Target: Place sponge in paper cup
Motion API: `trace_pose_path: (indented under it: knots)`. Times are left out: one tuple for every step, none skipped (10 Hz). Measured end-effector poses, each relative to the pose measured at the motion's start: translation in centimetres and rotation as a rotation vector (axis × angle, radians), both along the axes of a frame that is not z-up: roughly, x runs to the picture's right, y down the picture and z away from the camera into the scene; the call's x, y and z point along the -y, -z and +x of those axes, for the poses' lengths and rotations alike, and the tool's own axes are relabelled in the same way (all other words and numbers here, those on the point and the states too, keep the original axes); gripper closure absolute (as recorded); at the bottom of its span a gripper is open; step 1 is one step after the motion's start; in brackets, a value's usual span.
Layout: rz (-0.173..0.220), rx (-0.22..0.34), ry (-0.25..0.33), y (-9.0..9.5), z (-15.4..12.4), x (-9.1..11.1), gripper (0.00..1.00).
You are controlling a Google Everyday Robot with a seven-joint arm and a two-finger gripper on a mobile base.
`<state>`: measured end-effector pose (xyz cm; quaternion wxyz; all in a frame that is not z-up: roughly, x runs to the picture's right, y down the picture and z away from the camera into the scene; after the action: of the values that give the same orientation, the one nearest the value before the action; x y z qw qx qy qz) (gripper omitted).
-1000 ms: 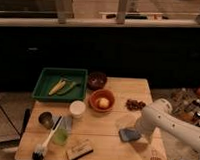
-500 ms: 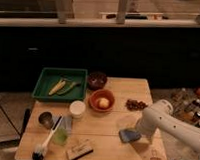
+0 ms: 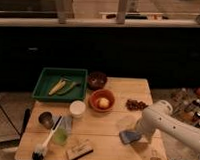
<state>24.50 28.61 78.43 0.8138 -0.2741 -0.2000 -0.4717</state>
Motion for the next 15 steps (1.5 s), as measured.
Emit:
trace_pose_path:
  knots:
    - [0.0,-0.001,0.004,0.0,0.1,-0.1,0.2]
    - [0.001,-0.003,0.001,0.0,0.2,-0.1,0.22]
    - [0.002,-0.001,0.003,0.1,0.3,0.0,0.3]
    - [0.003,0.002,0.004,0.2,0.3,-0.1,0.39]
    - [0.004,0.005,0.004,0.2,0.3,-0.1,0.48]
    - [0.005,0.006,0.007,0.2,0.4,-0.1,0.54]
    - [0.006,0.008,0.01,0.2,0.6,-0.1,0.56]
    - [0.007,0.008,0.011,0.1,0.7,-0.1,0.56]
    - [0.01,0.009,0.015,0.3,0.6,0.2,0.62]
    - [0.016,0.004,0.022,0.9,0.6,0.7,0.72]
    - [0.022,0.005,0.025,2.0,0.5,1.7,0.84]
    - [0.027,0.009,0.033,2.7,0.3,2.4,0.91]
    - [0.032,0.011,0.038,3.2,0.1,3.0,0.97]
    - [0.035,0.009,0.041,3.5,0.2,3.1,0.97]
    - [0.043,0.005,0.04,3.5,0.3,3.3,0.97]
